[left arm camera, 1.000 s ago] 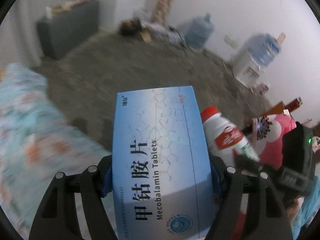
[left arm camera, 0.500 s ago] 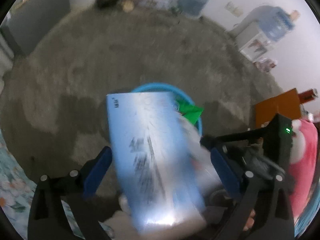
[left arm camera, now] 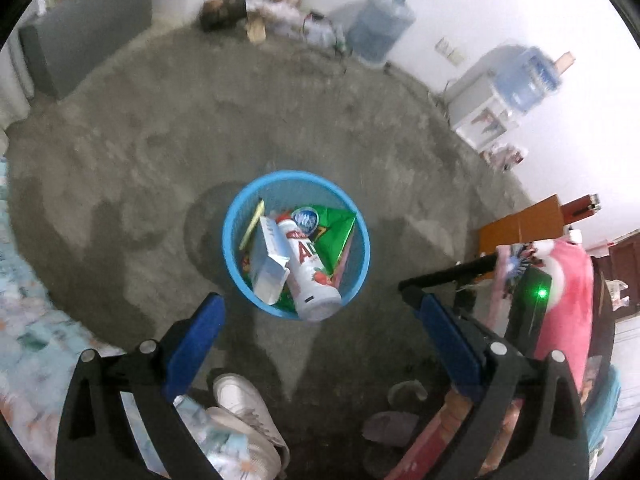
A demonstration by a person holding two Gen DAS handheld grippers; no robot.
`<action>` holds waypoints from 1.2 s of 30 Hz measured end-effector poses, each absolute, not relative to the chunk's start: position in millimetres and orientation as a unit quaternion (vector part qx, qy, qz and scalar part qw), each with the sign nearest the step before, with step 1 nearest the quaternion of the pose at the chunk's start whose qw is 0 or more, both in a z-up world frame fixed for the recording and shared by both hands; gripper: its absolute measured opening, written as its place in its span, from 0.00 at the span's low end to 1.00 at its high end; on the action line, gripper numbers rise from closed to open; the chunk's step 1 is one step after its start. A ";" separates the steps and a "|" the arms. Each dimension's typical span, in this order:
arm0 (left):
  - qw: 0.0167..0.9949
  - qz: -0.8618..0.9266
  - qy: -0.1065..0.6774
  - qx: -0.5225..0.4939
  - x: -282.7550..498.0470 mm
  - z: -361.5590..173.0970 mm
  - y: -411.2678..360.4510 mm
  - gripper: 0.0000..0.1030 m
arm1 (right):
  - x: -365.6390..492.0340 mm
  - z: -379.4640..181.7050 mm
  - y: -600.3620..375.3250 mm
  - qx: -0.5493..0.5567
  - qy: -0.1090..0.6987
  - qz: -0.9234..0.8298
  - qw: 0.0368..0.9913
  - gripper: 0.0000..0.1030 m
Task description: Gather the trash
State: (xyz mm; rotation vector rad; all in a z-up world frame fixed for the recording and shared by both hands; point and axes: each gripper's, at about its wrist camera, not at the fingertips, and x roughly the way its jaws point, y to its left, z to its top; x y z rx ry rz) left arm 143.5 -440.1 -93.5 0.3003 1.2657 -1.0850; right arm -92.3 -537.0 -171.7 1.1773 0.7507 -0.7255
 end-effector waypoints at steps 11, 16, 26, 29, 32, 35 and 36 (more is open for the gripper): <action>0.795 -0.427 0.427 0.056 120.4 22.2 -261.1 0.95 | -32.2 -18.2 -396.8 0.240 0.329 -0.277 0.870 0.92; 0.865 -0.323 0.381 0.043 103.4 54.3 -183.0 0.95 | -29.6 23.0 -338.9 0.177 0.295 -0.237 0.909 0.92; 0.937 -0.118 0.326 0.029 53.3 58.1 -58.0 0.95 | -33.5 51.7 -251.3 0.009 0.240 -0.235 0.942 0.92; 0.939 -0.059 0.336 0.029 44.0 44.5 -38.0 0.95 | -28.5 35.0 -234.5 -0.037 0.284 -0.204 0.936 0.92; 0.927 -0.019 0.374 0.005 31.4 19.8 -18.5 0.95 | -28.0 15.2 -224.4 -0.046 0.334 -0.180 0.924 0.92; 0.909 -0.006 0.417 -0.003 25.2 -0.8 -10.0 0.95 | -30.2 1.5 -217.3 -0.037 0.369 -0.162 0.914 0.92; 0.907 -0.003 0.421 0.002 23.1 -4.7 -9.1 0.95 | -31.5 -1.6 -213.2 -0.035 0.378 -0.160 0.911 0.92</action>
